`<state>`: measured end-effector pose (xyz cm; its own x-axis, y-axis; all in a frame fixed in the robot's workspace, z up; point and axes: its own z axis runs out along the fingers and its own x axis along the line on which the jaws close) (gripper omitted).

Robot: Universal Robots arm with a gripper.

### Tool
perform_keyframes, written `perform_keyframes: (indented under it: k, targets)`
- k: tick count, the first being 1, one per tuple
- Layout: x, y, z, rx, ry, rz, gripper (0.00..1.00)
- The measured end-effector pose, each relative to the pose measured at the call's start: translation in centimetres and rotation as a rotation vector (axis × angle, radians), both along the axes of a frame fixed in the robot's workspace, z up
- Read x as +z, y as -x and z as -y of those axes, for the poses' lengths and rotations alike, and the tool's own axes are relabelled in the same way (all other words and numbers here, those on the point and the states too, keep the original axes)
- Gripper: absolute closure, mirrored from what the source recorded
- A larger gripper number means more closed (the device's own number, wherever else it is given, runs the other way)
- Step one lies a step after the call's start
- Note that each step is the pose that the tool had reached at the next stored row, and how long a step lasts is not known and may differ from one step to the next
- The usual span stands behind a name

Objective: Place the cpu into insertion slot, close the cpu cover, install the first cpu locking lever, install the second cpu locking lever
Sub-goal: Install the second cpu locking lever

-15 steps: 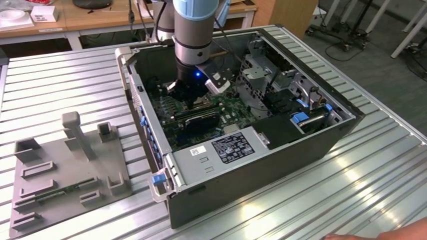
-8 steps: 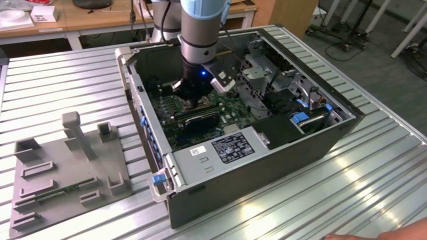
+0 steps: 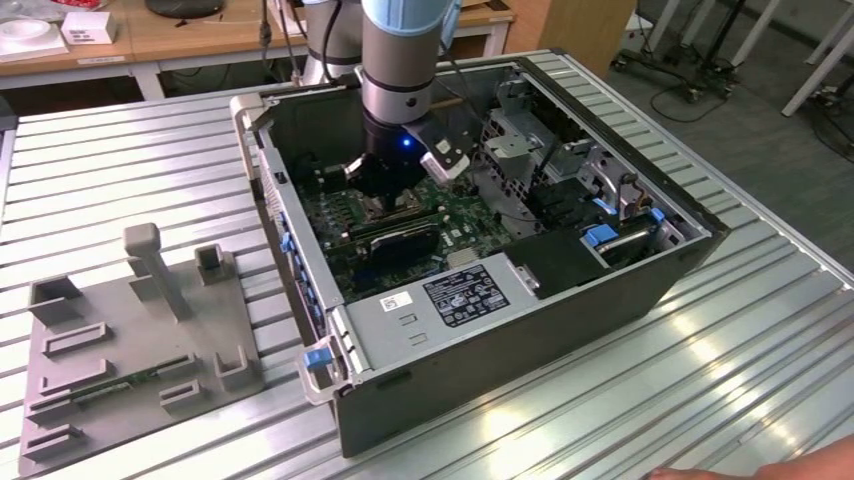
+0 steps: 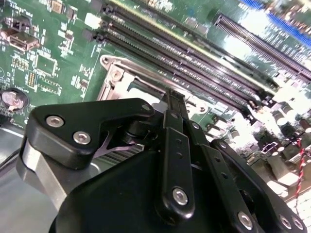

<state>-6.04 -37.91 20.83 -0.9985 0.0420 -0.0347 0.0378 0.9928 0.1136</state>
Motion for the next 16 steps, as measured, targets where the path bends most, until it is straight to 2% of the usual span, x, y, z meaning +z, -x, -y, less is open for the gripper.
perform_keyframes:
  k: [9,14,16]
  targets:
    - [0.00,-0.16,-1.72,0.000,0.0000,0.0000,0.89]
    - [0.01,-0.91,-1.95,0.000,-0.0001,-0.0002,0.89]
    - [0.17,-0.98,-1.96,0.000,0.0002,-0.0008,0.89]
